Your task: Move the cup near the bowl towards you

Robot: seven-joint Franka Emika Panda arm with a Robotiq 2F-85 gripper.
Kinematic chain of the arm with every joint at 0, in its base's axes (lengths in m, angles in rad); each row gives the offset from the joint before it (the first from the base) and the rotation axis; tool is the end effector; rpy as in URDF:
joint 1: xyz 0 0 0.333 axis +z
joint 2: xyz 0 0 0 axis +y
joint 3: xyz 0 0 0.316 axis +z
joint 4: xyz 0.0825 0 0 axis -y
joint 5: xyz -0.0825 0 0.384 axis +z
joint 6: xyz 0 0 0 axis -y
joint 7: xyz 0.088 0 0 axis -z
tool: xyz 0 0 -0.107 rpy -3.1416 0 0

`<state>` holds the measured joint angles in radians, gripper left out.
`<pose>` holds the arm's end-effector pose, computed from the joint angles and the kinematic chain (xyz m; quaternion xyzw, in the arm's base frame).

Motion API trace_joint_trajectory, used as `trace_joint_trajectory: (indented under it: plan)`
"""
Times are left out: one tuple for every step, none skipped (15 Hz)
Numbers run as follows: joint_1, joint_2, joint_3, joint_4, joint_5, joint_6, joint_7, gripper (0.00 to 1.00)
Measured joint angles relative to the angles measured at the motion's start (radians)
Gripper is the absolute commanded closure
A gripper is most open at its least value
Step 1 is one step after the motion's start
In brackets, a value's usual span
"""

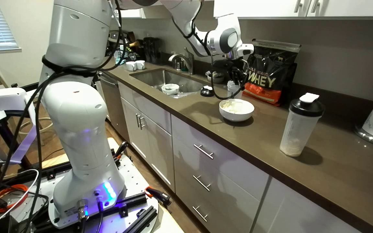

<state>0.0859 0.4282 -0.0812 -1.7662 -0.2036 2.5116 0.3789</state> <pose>0.6829 0.0106 0.3554 0.9780 -0.1059 0.1707 0.0566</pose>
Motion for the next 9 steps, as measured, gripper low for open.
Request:
trace_joint_trajectory:
  plan:
    - [0.000, 0.003, 0.000, 0.000, 0.003, 0.000, 0.000, 0.80]
    - [0.000, 0.006, 0.001, 0.000, 0.007, -0.001, 0.000, 0.87]
    - [0.000, 0.008, 0.001, 0.000, 0.012, -0.001, 0.000, 0.92]
    - [0.000, 0.010, 0.002, 0.000, 0.015, -0.001, 0.000, 0.95]
    - [0.000, 0.011, 0.003, 0.000, 0.017, -0.001, 0.000, 0.97]
    - [0.000, 0.011, 0.003, 0.000, 0.017, -0.001, 0.000, 0.98]
    - [0.001, 0.011, 0.004, 0.001, 0.017, -0.001, 0.000, 0.96]
    - [0.001, 0.010, 0.004, 0.005, 0.017, -0.002, 0.000, 0.95]
    - [0.003, 0.010, 0.004, 0.007, 0.017, -0.003, 0.000, 0.95]
